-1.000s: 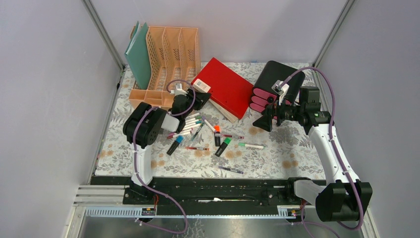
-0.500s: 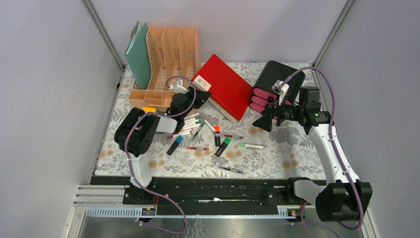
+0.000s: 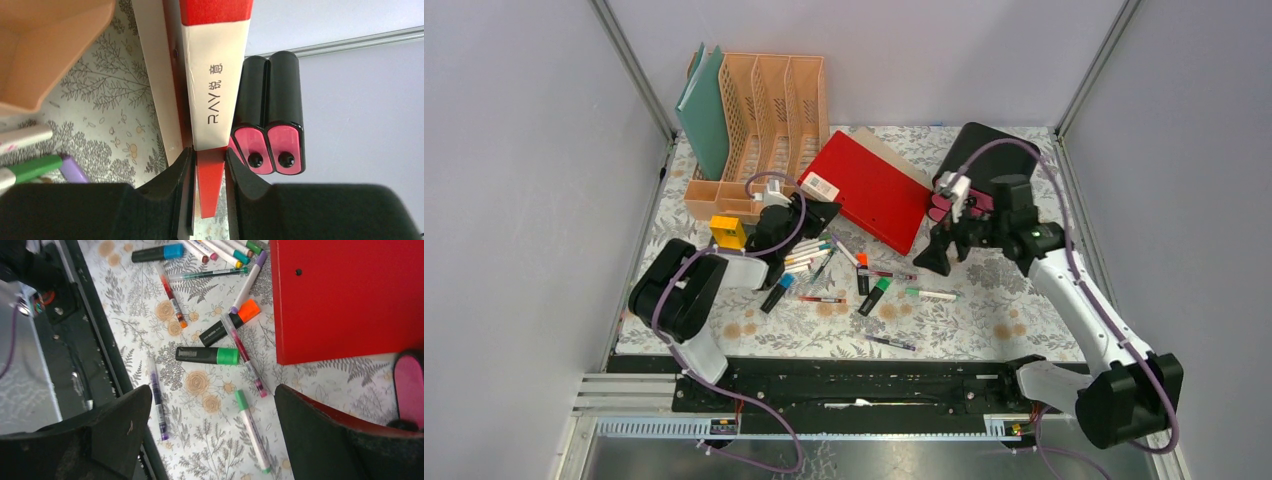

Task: Organize the desk
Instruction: Pick up the folder from the center of the board.

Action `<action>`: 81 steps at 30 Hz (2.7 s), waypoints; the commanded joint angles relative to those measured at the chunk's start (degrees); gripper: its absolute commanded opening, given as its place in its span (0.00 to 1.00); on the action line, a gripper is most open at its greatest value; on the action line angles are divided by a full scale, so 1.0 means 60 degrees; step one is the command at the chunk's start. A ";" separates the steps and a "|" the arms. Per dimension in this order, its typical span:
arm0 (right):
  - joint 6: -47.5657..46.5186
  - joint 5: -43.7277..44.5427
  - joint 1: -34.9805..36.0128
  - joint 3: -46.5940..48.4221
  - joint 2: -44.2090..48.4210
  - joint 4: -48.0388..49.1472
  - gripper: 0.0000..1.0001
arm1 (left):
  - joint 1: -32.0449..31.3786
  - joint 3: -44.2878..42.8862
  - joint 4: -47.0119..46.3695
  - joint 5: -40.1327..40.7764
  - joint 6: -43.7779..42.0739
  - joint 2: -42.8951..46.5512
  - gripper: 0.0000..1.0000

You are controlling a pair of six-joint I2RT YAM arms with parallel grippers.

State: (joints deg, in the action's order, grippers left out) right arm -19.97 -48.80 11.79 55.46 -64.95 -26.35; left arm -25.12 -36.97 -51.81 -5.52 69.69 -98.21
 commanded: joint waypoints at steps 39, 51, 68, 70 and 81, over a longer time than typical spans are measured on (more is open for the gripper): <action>-0.3652 1.1719 0.5999 -0.1091 -0.3743 0.5590 0.78 | -0.1004 0.1161 0.1591 0.1741 0.1718 0.3346 0.00; -0.3741 1.1842 0.6034 -0.1174 -0.3477 0.5697 0.21 | -0.1005 0.1511 0.1067 0.1612 0.1709 0.3666 0.09; -0.3656 1.1388 0.6059 -0.1390 -0.2755 0.5781 0.10 | -0.0937 0.1211 0.0565 0.2082 0.0829 0.3398 0.99; -0.3660 1.1370 0.6061 -0.1392 -0.2751 0.5783 0.10 | -0.0880 0.0842 0.0710 0.1863 0.0954 0.2987 0.99; -0.3723 1.1346 0.6131 -0.1413 -0.2783 0.5783 0.09 | -0.0691 -0.2827 0.6144 0.0301 0.1571 0.0451 0.72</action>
State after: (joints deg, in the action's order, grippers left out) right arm -41.93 22.81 47.44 46.98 -83.50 7.29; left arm -29.36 -51.11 -22.55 0.30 78.48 -93.95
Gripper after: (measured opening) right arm 0.313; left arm 0.777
